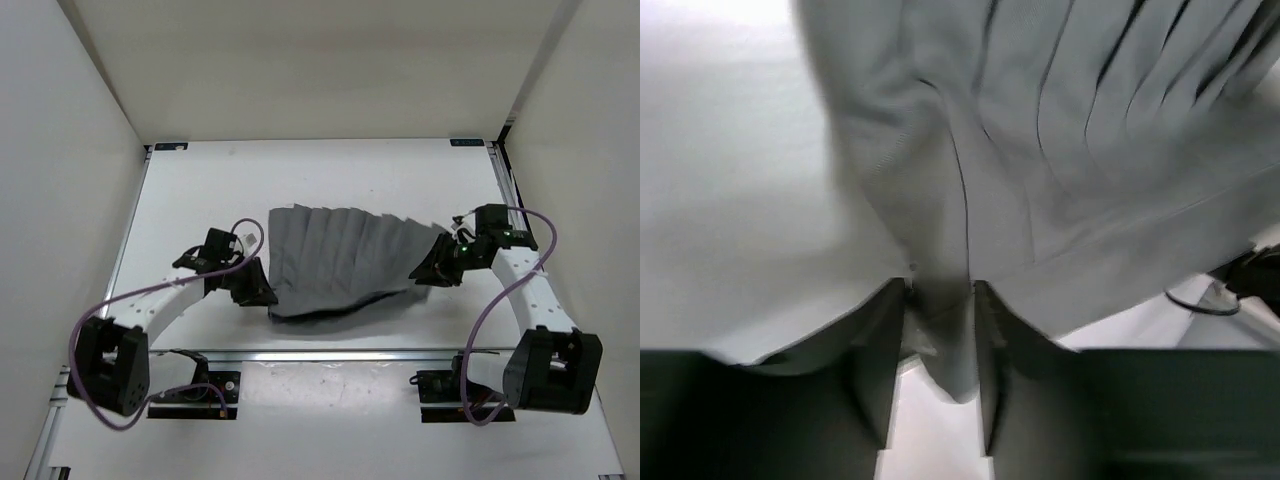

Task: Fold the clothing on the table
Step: Flatten the skirt out

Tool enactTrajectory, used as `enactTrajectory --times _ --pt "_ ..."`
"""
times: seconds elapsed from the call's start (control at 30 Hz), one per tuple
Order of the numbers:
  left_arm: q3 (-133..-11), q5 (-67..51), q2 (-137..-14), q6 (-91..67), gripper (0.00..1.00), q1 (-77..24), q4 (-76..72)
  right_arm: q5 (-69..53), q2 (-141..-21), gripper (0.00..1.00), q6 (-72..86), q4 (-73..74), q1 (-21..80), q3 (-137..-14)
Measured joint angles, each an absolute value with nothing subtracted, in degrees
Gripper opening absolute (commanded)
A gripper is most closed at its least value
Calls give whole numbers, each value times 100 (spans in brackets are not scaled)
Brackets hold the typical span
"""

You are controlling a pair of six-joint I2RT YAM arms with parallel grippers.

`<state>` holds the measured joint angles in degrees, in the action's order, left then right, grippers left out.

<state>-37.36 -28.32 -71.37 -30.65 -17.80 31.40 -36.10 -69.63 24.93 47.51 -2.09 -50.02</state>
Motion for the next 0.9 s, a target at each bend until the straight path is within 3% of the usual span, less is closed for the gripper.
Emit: enactTrajectory --times 0.03,0.07,0.1,0.23,0.43,0.53,0.6,0.67,0.73,0.8,0.9 --pt "-3607 -2794 -6901 -3087 53 -1769 3223 -3485 -6851 56 2383 5054 -191 -5070" --pt "-3533 -2766 -6650 -3085 72 -1723 3310 -3393 -6770 68 2353 5290 -189 -5148" --pt "-3507 -2766 -6420 -3070 85 -1656 3361 -3306 -6700 70 2303 5509 -176 -5238" --pt "-3507 -2829 -5841 -3035 88 -1393 3391 -2939 -6624 73 2228 6128 30 -5535" --pt "-3369 -2853 -6001 -3048 83 -1763 3343 -2672 -6731 72 2241 6689 591 -5647" --pt "-3367 -2536 -6359 -3011 77 -2032 3382 -2281 -6853 51 2305 6860 906 -5621" --pt "-3369 -2375 -6630 -2991 73 -2108 3391 -1957 -6954 5 2383 6838 1020 -5520" --pt "-3380 -2318 -6855 -3004 65 -2067 3339 -1726 -7105 0 2550 6646 917 -5325" --pt "-3535 -2296 -7048 -3050 49 -2018 3315 -1581 -7264 0 2676 6278 740 -5054" --pt "-3918 -2300 -7297 -3076 27 -1997 3238 -1461 -7472 0 2781 5907 585 -4825" --pt "-4678 -2333 -7824 -3055 13 -2060 2934 -1269 -7955 0 2856 5400 475 -4689"
